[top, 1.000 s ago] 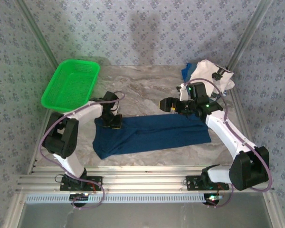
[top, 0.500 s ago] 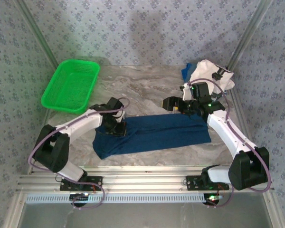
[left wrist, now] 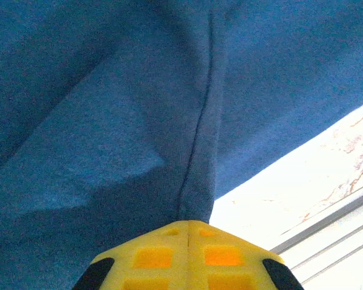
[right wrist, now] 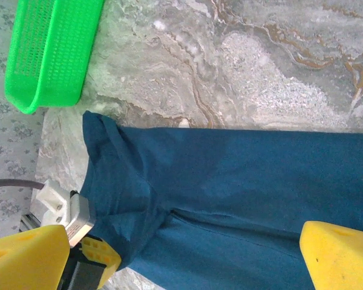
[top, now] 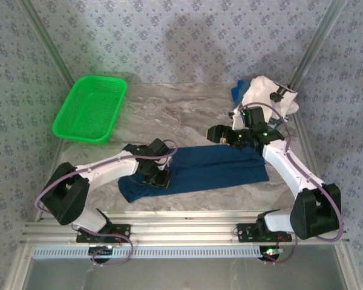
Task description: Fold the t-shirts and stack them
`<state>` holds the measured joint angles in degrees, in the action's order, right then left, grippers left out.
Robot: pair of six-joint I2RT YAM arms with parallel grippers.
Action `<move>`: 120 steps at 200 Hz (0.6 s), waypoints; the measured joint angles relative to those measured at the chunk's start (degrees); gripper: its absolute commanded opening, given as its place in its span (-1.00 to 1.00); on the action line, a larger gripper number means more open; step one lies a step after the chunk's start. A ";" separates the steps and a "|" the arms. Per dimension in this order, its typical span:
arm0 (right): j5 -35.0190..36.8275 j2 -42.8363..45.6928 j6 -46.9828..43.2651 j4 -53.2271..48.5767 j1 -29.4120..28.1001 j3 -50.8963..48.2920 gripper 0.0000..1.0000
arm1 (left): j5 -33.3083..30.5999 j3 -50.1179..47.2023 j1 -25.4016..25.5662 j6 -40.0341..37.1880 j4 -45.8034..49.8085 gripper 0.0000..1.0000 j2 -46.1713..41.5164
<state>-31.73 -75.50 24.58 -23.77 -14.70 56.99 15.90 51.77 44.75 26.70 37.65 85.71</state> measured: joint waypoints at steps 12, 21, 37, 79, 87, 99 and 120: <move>0.00 -0.28 0.02 -0.02 0.00 -0.28 1.00 | 0.02 -0.50 0.63 0.39 -0.61 -1.00 0.00; 0.00 -0.46 0.02 0.00 0.00 -0.46 1.00 | 0.00 -0.94 1.05 0.63 -0.81 -1.00 0.00; 0.00 -0.68 0.02 -0.02 0.00 -0.66 1.00 | 0.02 -1.51 1.51 1.22 -1.18 -1.00 0.00; 0.00 -1.44 0.22 0.02 0.00 -0.72 1.00 | 0.20 -1.62 1.99 3.67 -2.80 -1.00 0.00; 0.00 -1.55 0.26 0.02 0.00 -0.79 1.00 | 0.33 -1.62 2.14 4.22 -3.26 -1.00 0.00; 0.00 -1.66 0.33 0.00 0.00 -0.94 1.00 | 0.72 -1.62 2.58 5.11 -3.82 -1.00 0.00; 0.02 -1.81 0.48 0.02 0.00 -1.05 1.00 | 1.29 -1.55 3.89 6.67 -4.70 -1.00 0.04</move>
<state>-31.70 -77.32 25.06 -23.75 -14.70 55.94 17.19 50.22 48.64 33.36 32.95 85.76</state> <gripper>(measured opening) 0.998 0.044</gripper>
